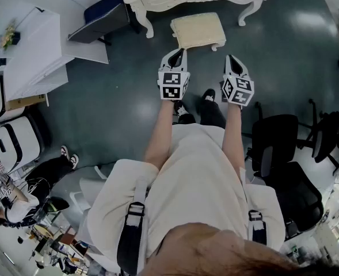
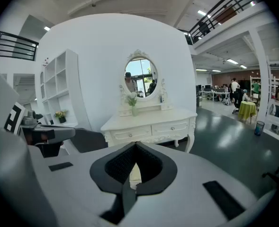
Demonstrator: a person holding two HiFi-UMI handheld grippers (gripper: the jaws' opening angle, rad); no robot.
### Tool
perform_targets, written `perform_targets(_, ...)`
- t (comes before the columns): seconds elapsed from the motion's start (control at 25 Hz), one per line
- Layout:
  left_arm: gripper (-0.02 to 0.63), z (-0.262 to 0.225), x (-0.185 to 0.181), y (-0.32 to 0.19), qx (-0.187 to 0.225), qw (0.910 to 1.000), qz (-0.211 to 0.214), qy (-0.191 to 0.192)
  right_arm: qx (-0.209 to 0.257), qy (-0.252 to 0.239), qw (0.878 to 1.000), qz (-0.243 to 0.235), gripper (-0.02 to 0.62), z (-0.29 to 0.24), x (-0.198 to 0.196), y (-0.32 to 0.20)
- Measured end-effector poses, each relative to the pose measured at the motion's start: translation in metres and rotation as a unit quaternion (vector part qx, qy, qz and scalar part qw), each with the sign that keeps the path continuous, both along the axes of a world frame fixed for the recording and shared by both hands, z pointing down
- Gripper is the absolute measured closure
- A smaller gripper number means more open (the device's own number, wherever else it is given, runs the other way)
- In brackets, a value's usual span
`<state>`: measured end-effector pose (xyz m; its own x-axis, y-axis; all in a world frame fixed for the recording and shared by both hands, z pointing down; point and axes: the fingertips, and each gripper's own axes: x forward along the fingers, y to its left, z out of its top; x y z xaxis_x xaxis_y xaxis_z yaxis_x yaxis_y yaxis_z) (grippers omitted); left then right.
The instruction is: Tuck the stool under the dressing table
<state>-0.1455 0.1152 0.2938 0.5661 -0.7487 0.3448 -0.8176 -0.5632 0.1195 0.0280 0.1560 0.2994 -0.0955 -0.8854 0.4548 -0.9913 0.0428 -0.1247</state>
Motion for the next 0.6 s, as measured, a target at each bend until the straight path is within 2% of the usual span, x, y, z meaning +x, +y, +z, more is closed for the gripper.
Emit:
perform_targets(0.16,0.592,-0.018,0.010,0.006,0.024,0.9997,0.003,0.006,0.012,0.017,1.000,-0.019,0.552,-0.013,0.007,0.000)
perform_targets(0.32,0.592,-0.035,0.016,0.007,0.038,0.9992,0.009,-0.005,0.027,0.015,0.999,-0.027,0.552,-0.026,0.010,-0.006)
perform_targets(0.48,0.592,-0.040,0.025,0.020,0.024,0.9996,0.014,0.006,0.019,0.020,0.999,-0.019,0.552,-0.025,0.019,0.002)
perform_targets(0.6,0.592,-0.034,0.030,0.030,0.016,0.9999,0.004,-0.004,0.022,-0.006,0.999,-0.024,0.552,-0.025,0.025,0.012)
